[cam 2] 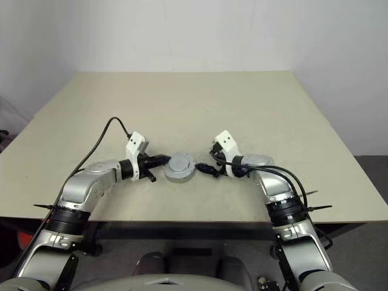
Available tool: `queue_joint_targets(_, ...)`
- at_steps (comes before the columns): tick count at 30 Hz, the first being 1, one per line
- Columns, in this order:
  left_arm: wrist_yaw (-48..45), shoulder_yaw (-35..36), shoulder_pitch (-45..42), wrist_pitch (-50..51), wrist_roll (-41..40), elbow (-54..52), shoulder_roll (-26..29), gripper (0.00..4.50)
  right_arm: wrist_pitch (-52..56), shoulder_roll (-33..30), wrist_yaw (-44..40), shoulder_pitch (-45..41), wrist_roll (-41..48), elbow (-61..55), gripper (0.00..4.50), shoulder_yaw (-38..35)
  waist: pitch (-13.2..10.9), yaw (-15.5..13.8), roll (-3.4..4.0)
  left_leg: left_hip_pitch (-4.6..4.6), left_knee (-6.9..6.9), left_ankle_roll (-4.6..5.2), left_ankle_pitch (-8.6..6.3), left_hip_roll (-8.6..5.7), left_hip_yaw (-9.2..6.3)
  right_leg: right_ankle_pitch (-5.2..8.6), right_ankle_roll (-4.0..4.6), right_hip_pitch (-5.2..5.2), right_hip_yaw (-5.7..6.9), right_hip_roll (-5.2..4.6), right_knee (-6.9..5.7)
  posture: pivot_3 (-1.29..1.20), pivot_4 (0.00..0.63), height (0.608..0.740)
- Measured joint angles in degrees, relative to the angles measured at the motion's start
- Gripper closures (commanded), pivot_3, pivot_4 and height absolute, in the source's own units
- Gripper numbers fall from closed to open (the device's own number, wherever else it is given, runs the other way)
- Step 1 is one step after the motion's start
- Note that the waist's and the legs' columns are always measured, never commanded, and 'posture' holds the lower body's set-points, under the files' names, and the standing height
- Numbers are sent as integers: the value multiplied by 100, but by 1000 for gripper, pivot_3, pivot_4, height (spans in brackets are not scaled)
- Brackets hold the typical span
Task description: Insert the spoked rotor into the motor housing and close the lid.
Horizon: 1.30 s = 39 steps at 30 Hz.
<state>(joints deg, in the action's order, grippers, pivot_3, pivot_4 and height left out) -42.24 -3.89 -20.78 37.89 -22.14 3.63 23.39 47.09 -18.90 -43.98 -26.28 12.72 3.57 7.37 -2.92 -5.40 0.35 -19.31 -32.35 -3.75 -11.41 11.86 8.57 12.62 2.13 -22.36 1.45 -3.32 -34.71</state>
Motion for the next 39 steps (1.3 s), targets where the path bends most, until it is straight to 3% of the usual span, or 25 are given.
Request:
queue_joint_targets(10,0,26,61,-53,-2,-38,16,4500,3117,645,977,-515,1505,237,224,-2233,-1,-7,5,5,11,-31,18,-1,1,1,2,-2,-1,1,1,0,0,740)
queue_joint_targets(14,-3,25,58,-58,-1,-33,22,4500,3602,871,1346,-516,1558,387,224,-2479,-1,-7,7,4,13,-35,20,-1,1,1,2,-3,-1,0,0,0,0,740)
queue_joint_targets(24,5,20,48,-59,62,76,107,4500,3958,1438,1960,-661,1647,426,224,-3032,1,21,12,18,21,-44,25,2,2,2,1,-4,-2,5,-1,0,0,740)
queue_joint_targets(39,31,69,52,-115,85,99,127,4500,4041,2171,2180,-944,1702,858,224,-3047,0,4,15,6,25,-47,27,1,2,0,4,-30,-2,5,-3,0,0,740)
